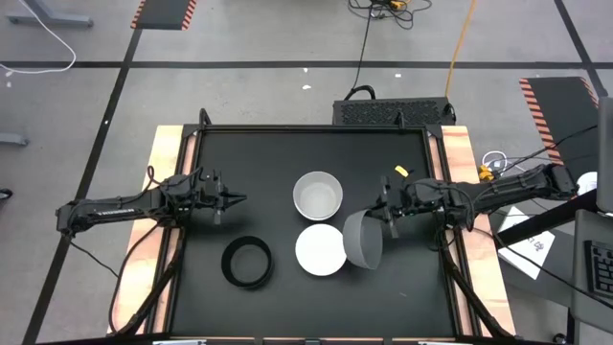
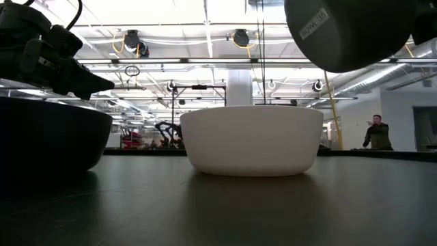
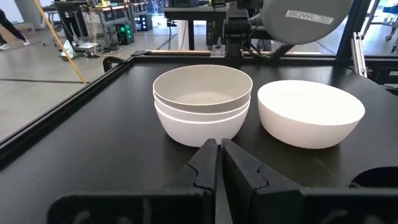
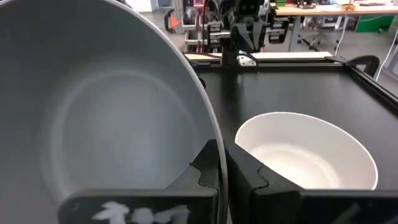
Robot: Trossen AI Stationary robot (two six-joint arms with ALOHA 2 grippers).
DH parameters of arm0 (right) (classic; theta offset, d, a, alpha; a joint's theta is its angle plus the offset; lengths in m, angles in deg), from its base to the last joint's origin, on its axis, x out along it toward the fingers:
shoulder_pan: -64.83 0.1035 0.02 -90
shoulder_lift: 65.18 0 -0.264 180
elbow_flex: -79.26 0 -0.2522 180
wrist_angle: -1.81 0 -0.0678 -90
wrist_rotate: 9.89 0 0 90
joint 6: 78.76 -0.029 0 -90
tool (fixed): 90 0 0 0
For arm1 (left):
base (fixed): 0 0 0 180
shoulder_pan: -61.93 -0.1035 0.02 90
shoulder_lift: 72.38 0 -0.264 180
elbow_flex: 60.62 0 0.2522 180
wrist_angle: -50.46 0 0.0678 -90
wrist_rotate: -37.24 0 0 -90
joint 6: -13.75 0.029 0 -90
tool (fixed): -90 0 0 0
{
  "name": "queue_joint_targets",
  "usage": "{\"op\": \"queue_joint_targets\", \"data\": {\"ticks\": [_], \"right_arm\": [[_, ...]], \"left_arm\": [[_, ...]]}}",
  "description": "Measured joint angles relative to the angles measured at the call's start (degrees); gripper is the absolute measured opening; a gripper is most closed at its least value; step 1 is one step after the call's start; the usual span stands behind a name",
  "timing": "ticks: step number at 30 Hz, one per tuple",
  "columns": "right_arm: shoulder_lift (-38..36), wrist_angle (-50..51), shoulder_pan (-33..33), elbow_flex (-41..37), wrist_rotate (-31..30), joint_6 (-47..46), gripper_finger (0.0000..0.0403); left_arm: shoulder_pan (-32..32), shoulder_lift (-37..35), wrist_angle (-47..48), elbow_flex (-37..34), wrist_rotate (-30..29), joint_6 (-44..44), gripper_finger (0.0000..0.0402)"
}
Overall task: Nest bowls inside each other
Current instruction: Stack the dark grey bowl on top of the light grey bowl
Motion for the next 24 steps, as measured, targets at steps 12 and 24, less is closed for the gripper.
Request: {"op": "queue_joint_targets", "data": {"ticks": [12,24], "right_arm": [[0.0,-2.0,0.0,0.0,0.0,0.2,0.0],[0.0,-2.8,0.0,0.0,0.0,1.5,0.0]], "left_arm": [[0.0,0.0,0.2,0.0,0.0,0.0,0.0026],[0.0,0.0,0.4,0.0,0.0,0.0,0.0026]]}}
